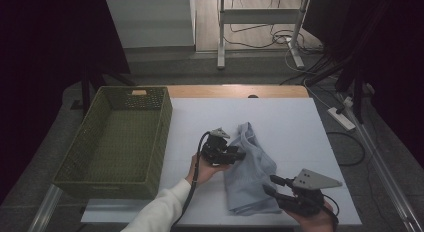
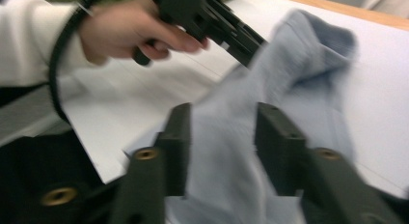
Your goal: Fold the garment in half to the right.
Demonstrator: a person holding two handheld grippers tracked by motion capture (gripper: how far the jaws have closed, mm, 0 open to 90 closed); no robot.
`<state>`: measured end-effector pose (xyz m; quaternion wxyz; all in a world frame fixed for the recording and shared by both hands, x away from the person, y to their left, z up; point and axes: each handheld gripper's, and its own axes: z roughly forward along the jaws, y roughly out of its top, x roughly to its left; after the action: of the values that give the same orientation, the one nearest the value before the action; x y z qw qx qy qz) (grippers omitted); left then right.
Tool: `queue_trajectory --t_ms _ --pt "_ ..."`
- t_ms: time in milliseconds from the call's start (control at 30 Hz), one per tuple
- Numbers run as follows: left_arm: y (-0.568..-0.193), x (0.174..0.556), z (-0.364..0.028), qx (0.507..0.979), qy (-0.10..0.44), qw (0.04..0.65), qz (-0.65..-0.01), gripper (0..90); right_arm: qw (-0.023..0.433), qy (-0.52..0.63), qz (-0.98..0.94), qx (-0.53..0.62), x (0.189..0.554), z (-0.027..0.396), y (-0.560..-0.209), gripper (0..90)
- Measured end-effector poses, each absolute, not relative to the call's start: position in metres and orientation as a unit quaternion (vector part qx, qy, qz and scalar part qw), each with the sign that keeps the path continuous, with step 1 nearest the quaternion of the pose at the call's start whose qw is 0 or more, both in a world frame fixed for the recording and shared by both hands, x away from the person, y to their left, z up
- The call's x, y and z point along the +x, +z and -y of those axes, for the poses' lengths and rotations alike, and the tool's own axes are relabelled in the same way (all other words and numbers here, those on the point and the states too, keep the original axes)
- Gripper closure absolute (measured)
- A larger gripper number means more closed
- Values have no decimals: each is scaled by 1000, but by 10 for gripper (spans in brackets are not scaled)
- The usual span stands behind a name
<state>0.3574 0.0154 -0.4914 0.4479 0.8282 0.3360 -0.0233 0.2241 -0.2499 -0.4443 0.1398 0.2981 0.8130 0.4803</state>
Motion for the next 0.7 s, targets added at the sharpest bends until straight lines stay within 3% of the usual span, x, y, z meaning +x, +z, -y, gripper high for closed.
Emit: queue_trajectory --t_ms 100,200,433,700 --pt "-492 358 -15 829 -24 447 -336 556 131 473 -823 287 234 235 -442 816" --pt "-493 359 -15 829 -25 446 -336 556 129 465 -830 278 244 219 -439 892" --pt "-493 360 -16 828 -24 445 -340 556 135 425 -847 289 272 191 -445 893" --pt "-492 360 -22 825 -21 446 -347 556 143 401 -844 325 284 208 -463 893"
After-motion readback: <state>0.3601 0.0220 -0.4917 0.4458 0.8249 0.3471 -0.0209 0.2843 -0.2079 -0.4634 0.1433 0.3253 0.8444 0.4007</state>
